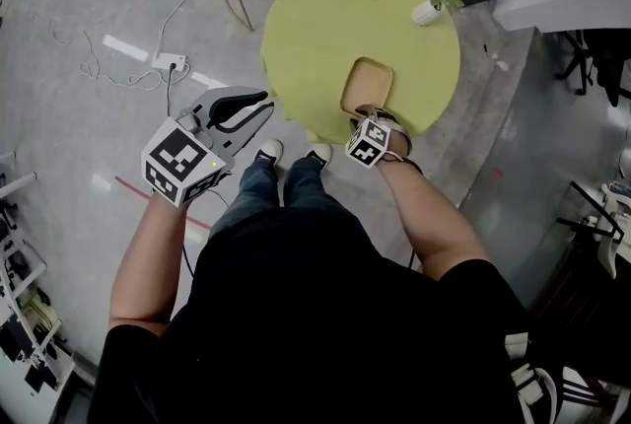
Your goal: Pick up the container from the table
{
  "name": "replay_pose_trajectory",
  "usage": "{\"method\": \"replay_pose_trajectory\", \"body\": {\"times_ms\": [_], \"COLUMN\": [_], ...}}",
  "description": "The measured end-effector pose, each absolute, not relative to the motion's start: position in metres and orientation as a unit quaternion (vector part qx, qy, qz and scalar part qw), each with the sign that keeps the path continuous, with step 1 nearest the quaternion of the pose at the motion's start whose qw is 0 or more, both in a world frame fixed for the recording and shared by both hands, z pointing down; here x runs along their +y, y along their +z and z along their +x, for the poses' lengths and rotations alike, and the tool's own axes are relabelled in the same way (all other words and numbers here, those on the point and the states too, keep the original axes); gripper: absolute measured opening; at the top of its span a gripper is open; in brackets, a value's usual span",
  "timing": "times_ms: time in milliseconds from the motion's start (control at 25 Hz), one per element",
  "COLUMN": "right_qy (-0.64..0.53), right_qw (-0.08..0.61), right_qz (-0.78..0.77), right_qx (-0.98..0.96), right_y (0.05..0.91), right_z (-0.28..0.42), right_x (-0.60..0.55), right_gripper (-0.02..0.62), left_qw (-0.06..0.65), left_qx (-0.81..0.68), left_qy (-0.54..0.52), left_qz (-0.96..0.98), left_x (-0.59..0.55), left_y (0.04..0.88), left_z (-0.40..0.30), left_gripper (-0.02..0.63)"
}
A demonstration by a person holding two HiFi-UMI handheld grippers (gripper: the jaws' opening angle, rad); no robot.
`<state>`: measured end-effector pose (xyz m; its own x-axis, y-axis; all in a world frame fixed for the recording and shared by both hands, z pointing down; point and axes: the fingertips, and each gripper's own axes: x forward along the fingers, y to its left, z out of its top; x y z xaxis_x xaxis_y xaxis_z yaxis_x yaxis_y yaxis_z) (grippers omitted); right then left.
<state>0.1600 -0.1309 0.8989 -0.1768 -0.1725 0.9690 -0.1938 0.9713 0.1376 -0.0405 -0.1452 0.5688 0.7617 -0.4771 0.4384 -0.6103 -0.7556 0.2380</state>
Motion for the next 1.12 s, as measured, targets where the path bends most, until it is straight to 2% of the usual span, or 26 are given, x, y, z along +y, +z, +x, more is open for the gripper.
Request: {"method": "replay_pose_trajectory", "body": {"times_ms": [720, 1120], "right_qy": [-0.013, -0.019], "right_qw": [0.636, 0.636], "right_qz": [0.143, 0.159], "right_qx": [-0.758, -0.755], "right_y": [0.898, 0.897], "right_z": [0.157, 0.158], "right_x": [-0.135, -0.13], "right_gripper": [0.024, 0.017], "left_qw": [0.214, 0.208], "left_qx": [-0.279, -0.267], "left_qy": [0.174, 0.173], "left_qz": [0.92, 0.925], "left_x": [-0.141, -0.139], "left_y": [0.58, 0.579], "left_z": [-0.037, -0.035], "left_gripper": [0.071, 0.071]}}
